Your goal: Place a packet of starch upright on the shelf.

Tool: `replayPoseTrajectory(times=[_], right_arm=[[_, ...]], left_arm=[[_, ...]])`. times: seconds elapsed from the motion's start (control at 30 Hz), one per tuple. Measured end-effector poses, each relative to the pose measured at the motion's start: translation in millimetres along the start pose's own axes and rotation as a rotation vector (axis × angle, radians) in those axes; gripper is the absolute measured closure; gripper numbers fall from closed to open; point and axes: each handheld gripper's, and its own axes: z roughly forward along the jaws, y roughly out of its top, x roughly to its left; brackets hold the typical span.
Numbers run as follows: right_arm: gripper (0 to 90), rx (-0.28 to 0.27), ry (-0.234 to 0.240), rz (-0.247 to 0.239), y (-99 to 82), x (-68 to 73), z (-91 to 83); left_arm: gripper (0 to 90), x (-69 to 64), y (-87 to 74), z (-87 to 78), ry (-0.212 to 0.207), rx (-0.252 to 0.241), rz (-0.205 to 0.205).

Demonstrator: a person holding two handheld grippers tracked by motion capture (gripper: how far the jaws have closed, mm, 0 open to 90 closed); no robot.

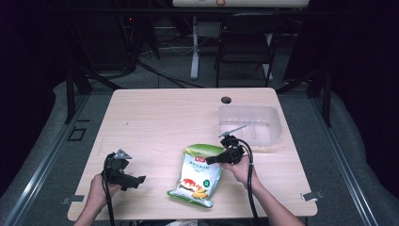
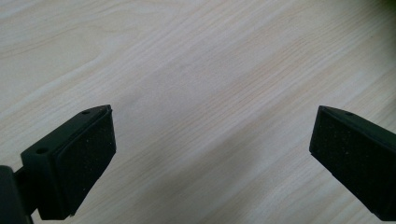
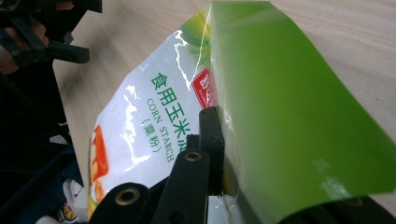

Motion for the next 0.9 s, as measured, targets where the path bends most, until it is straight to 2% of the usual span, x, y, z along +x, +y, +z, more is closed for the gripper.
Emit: replayPoseTrajectory(times=[0.17,0.23,0.37,0.63,0.67,0.7,0.9], right_arm=[[90.0,-0.028,0.009,-0.031,-1.5,11.5,-16.4],[90.0,-0.034,-0.004,-0.056,-0.6,20.1,-24.6],[90.0,-0.041,-0.008,-0.070,-0.4,25.1,-30.1],[90.0,-0.072,-0.003,-0.127,3.6,47.5,-44.8],[90.0,-0.072,0.001,-0.146,4.2,52.8,-48.1],[90.0,-0.083,0.006,-0.140,3.9,55.3,-48.6],[90.0,-0.091,0.025,-0.162,4.9,61.8,-53.4]], left_arm=[[0.5,-0.1,0.0,0.4,0.002,0.002,0.001],[0.7,-0.2,0.1,0.5,0.003,0.004,0.002],[0.8,-0.5,0.3,0.6,0.003,0.007,0.006],[0.9,-0.5,0.3,1.1,0.001,0.010,0.007],[0.9,-0.6,0.2,1.2,0.002,0.009,0.007],[0.9,-0.6,0.2,1.1,0.002,0.009,0.007],[0.9,-0.4,0.3,1.2,0.000,0.008,0.005]])
